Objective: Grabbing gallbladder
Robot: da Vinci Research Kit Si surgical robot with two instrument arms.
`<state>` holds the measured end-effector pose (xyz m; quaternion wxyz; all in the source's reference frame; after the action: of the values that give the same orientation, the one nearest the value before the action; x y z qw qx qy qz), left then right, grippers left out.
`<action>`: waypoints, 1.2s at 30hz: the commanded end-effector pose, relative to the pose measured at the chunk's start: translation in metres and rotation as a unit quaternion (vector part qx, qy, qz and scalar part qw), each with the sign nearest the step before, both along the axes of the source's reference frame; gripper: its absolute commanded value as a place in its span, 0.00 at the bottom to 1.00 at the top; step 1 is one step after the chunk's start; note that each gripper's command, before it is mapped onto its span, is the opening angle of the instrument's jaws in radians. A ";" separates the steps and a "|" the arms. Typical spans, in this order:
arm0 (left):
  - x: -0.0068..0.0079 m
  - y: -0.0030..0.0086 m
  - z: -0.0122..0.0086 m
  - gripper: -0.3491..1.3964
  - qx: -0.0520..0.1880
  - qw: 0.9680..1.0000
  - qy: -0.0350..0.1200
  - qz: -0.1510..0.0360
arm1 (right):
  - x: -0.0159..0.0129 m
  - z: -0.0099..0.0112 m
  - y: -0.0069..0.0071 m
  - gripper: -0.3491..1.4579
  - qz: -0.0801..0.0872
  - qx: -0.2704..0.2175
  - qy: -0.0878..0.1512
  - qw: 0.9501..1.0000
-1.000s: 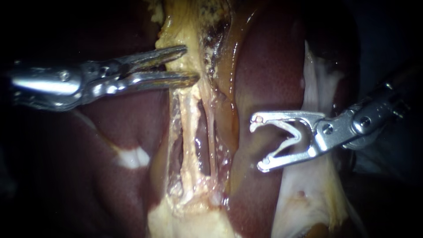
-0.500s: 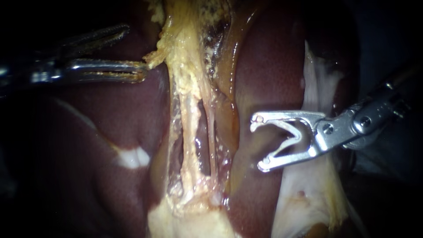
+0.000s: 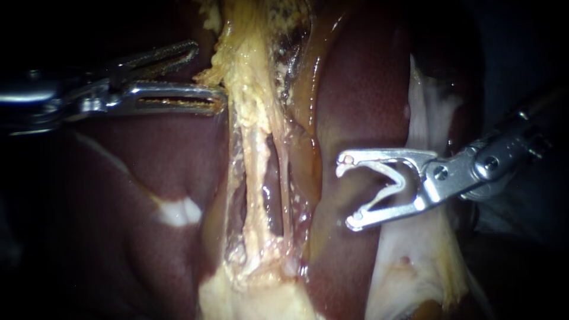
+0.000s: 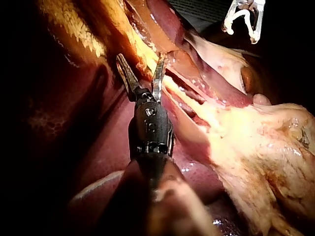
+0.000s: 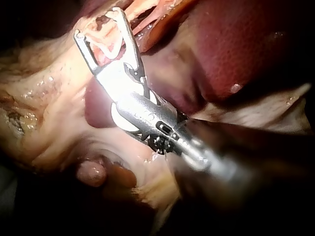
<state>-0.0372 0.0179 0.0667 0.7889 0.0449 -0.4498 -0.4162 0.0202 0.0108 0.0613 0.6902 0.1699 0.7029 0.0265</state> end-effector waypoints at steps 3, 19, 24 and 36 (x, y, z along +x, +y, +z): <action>-0.0006 0.0003 0.0006 0.47 0.002 1.000 0.001 -0.003 | 0.0000 -0.0001 0.0000 0.45 -0.001 0.000 0.000 1.000; 0.0002 0.0004 0.0019 0.34 0.021 1.000 -0.006 -0.010 | 0.0000 -0.0001 -0.0001 0.45 -0.001 0.000 0.000 1.000; 0.0011 0.0005 0.0010 0.26 0.034 0.999 -0.012 -0.017 | -0.0001 -0.0001 0.0000 0.45 -0.001 0.000 0.000 1.000; 0.0011 0.0004 0.0013 0.00 0.088 0.996 0.005 -0.027 | -0.0001 -0.0001 0.0000 0.45 -0.001 0.000 0.000 1.000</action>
<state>-0.0360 0.0184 0.0678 0.7720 0.0995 -0.4080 -0.4771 0.0201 0.0108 0.0613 0.6901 0.1703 0.7029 0.0260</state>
